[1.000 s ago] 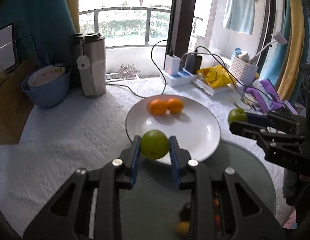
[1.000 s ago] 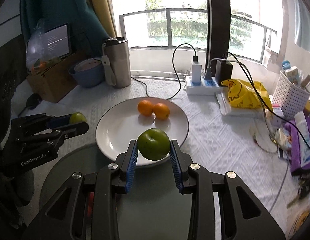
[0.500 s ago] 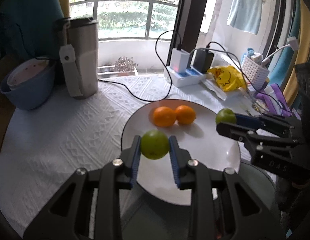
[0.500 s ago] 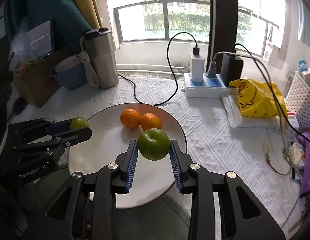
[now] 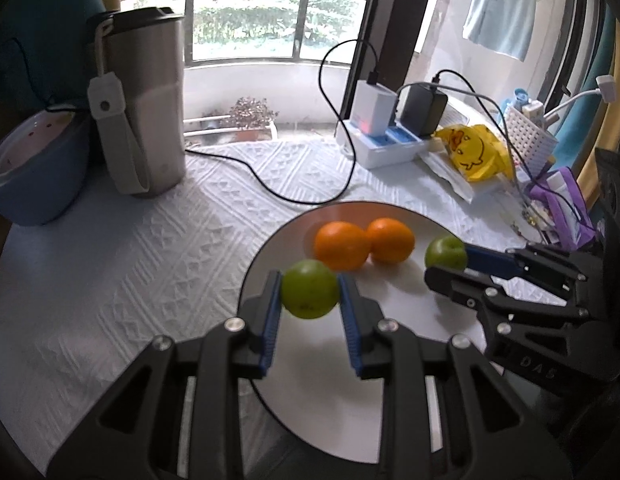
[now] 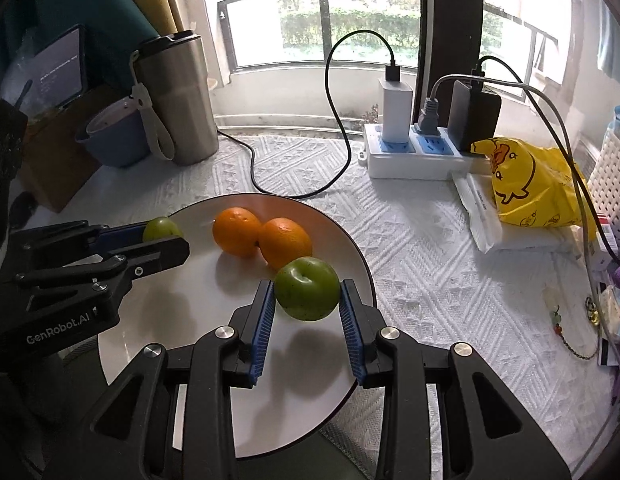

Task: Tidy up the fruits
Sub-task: 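Carry both green fruits to the plate and open both grippers, then withdraw both grippers back over the cluster of red and dark fruits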

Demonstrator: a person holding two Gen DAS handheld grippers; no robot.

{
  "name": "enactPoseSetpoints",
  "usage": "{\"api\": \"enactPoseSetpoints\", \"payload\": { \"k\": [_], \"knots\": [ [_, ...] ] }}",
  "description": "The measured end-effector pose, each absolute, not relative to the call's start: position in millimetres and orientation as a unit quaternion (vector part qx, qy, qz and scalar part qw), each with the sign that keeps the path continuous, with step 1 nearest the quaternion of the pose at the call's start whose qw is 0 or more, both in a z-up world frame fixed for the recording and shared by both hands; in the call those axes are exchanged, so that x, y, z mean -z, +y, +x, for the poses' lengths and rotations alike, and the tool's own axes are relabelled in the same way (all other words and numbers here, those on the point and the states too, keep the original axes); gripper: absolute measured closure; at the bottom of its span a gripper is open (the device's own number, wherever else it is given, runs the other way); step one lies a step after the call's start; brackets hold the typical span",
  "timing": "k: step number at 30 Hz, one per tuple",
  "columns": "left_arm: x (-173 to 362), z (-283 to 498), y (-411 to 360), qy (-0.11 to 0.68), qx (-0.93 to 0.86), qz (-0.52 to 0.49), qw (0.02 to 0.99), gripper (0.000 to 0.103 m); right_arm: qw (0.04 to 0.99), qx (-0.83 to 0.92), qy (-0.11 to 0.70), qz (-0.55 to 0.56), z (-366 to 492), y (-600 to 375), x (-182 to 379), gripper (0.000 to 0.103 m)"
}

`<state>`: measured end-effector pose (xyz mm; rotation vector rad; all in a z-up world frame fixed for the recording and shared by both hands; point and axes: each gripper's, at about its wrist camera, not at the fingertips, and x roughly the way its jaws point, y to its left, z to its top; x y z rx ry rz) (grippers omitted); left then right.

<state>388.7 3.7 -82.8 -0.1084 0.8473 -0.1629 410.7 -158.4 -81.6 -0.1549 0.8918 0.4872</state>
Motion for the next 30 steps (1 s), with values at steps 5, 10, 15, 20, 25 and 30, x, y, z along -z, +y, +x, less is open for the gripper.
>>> {"api": "enactPoseSetpoints", "payload": {
  "k": [5,10,15,20,25,30],
  "knots": [
    [78.0,384.6,5.7,0.402,0.085,-0.070,0.909,0.057,0.874,-0.233,0.421,-0.068,410.3,-162.4,76.6,0.052],
    [67.3,372.3,5.4,0.389,0.078,-0.067,0.916,0.055,0.879,-0.230,0.413,-0.065,403.3,-166.0,66.4,0.051],
    [56.1,355.9,5.5,0.376,0.071,-0.067,0.921,0.051,0.884,-0.231,0.401,-0.066,389.8,-169.5,53.9,0.051],
    [45.9,336.0,5.0,0.364,0.064,-0.066,0.927,0.048,0.887,-0.231,0.394,-0.061,376.4,-174.1,44.7,0.051],
    [37.9,314.0,0.0,0.353,0.061,-0.063,0.931,0.048,0.891,-0.233,0.384,-0.058,360.7,-177.4,34.3,0.051],
    [33.2,292.7,-5.5,0.348,0.061,-0.058,0.934,0.048,0.896,-0.234,0.373,-0.054,345.2,-182.9,23.6,0.051]
  ]
}}
